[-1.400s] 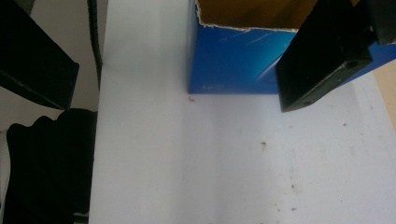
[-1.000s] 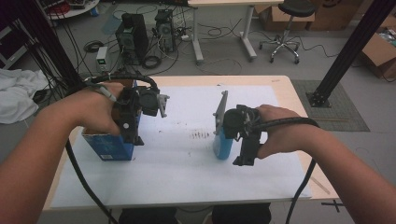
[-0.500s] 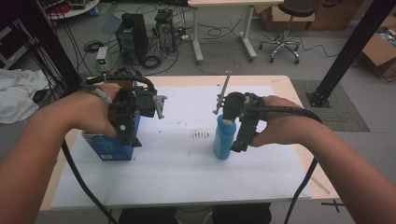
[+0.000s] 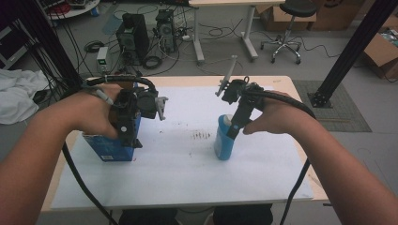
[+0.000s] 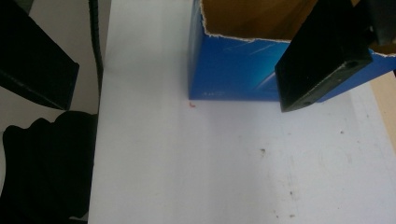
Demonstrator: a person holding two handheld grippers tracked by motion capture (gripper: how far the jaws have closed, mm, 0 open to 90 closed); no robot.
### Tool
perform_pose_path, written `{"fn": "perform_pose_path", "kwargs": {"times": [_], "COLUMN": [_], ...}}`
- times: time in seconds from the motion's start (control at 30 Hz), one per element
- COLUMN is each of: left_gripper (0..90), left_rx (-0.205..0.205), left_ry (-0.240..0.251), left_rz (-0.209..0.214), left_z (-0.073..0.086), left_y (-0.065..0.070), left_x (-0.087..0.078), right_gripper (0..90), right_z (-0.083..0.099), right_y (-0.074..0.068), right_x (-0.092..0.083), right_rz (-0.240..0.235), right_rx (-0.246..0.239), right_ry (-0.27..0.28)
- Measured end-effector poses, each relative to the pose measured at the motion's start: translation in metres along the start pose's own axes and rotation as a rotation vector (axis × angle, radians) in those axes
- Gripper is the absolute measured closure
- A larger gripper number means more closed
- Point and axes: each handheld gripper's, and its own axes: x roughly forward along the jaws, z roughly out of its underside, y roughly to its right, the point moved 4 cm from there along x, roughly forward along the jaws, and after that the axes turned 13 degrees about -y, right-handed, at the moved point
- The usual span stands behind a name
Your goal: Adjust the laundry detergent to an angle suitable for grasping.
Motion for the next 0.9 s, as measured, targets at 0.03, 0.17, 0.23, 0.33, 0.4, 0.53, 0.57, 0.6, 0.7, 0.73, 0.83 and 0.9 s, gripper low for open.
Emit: {"fn": "perform_pose_path", "kwargs": {"times": [0.03,0.17,0.23,0.33,0.4,0.53,0.57,0.6,0.7,0.73,0.83,0.9], "left_gripper": [0.1,0.1,0.1,0.1,0.1,0.1,0.1,0.1,0.1,0.0,0.1,0.1], "left_rx": [0.002,0.0,0.006,0.006,0.011,0.007,0.009,0.009,0.014,0.012,0.013,0.013], "left_ry": [-0.004,0.0,-0.006,-0.005,-0.005,-0.007,-0.005,-0.006,-0.008,-0.008,-0.014,-0.014], "left_rz": [-0.001,-0.002,-0.003,0.003,-0.003,-0.001,-0.002,0.0,-0.005,-0.007,-0.007,-0.005], "left_z": [0.0,-0.003,-0.003,-0.003,-0.004,-0.005,-0.006,-0.006,-0.008,-0.009,-0.01,-0.011], "left_y": [0.0,0.001,0.0,0.001,0.0,0.001,0.002,0.002,0.003,0.003,0.004,0.004], "left_x": [0.0,-0.001,0.0,0.0,0.0,-0.001,-0.001,-0.002,-0.003,-0.003,-0.002,-0.001], "right_gripper": [0.0,0.0,0.0,0.0,0.0,0.0,0.0,0.0,0.0,0.0,0.0,0.0], "right_z": [-0.002,-0.009,-0.011,-0.015,-0.017,-0.021,-0.022,-0.023,-0.028,-0.029,-0.033,-0.034], "right_y": [0.004,0.013,0.018,0.025,0.03,0.034,0.034,0.033,0.033,0.033,0.033,0.033], "right_x": [-0.001,-0.001,0.0,0.002,0.005,0.011,0.012,0.012,0.013,0.013,0.015,0.017], "right_rz": [-0.011,-0.045,-0.059,-0.052,-0.044,-0.048,-0.049,-0.051,-0.056,-0.057,-0.061,-0.063], "right_rx": [0.033,0.113,0.161,0.224,0.263,0.319,0.326,0.331,0.348,0.356,0.385,0.399], "right_ry": [0.001,0.008,-0.007,-0.017,-0.021,-0.036,-0.034,-0.041,-0.043,-0.045,-0.044,-0.047]}}
